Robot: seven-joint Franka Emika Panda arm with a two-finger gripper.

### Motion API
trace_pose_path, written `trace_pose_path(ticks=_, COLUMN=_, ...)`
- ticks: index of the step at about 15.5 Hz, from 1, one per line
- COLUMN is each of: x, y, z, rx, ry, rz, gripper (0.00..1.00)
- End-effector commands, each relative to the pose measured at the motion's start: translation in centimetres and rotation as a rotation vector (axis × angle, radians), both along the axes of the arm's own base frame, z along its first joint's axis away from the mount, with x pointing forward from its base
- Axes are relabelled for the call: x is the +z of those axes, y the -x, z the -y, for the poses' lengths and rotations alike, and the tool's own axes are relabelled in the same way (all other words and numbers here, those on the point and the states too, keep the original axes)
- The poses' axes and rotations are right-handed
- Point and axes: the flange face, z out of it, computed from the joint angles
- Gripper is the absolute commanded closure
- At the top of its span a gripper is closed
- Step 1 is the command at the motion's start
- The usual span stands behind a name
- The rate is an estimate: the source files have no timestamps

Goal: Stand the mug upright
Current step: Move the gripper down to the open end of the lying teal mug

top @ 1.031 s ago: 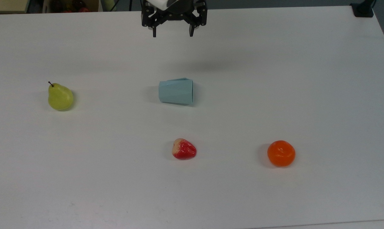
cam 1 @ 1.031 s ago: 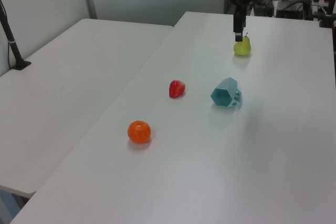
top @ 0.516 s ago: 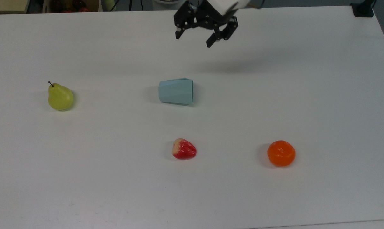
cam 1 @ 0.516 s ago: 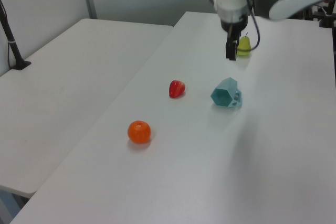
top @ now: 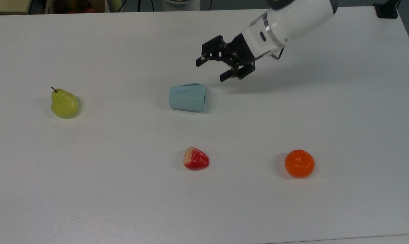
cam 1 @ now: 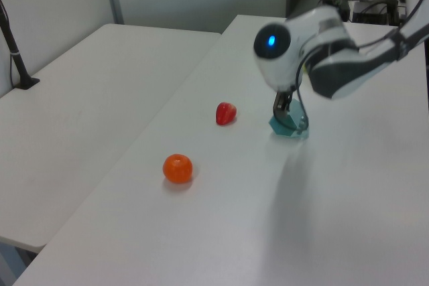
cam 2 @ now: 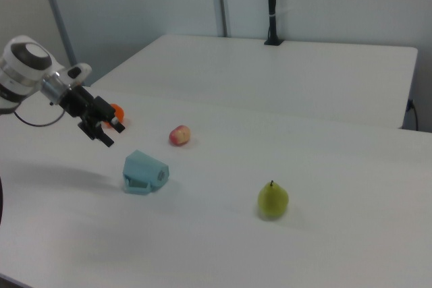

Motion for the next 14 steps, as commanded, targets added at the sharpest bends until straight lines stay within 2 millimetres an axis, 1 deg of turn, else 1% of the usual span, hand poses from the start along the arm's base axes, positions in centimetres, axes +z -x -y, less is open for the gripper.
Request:
trace_pose_path(ticks=1, x=-3.1, y=-0.8, z=0.6, rx=-0.077, ry=0.049, rz=0.062, gripper=0.0)
trace_pose_path(ticks=2, x=-3.7, y=-1.0, z=0.9, rx=-0.087, ry=0.053, rz=0.063, gripper=0.0)
trace_pose_path(ticks=4, x=-5.0, y=-1.4, z=2.3, rx=-0.122, ry=0.061, rz=0.059, gripper=0.0)
trace_pose_path(ticks=5, x=-6.0, y=-1.7, z=2.7, rx=-0.125, ry=0.062, rz=0.05, gripper=0.01)
trace_pose_path(ticks=6, x=-6.5, y=-1.9, z=2.9, rx=-0.127, ry=0.058, rz=0.052, gripper=0.01)
trace_pose_path(ticks=8, x=-8.0, y=-2.1, z=3.6, rx=-0.132, ry=0.067, rz=0.034, gripper=0.03)
trace_pose_path(ticks=11, x=-9.4, y=-2.1, z=3.8, rx=-0.134, ry=0.078, rz=0.017, gripper=0.11)
trace_pose_path(ticks=12, x=-9.4, y=-2.1, z=3.8, rx=-0.135, ry=0.077, rz=0.016, gripper=0.12)
trace_pose_path(ticks=13, x=-9.4, y=-2.2, z=3.9, rx=-0.137, ry=0.076, rz=0.015, gripper=0.18)
trace_pose_path(ticks=14, x=-9.5, y=-2.1, z=4.0, rx=-0.139, ry=0.075, rz=0.013, gripper=0.21)
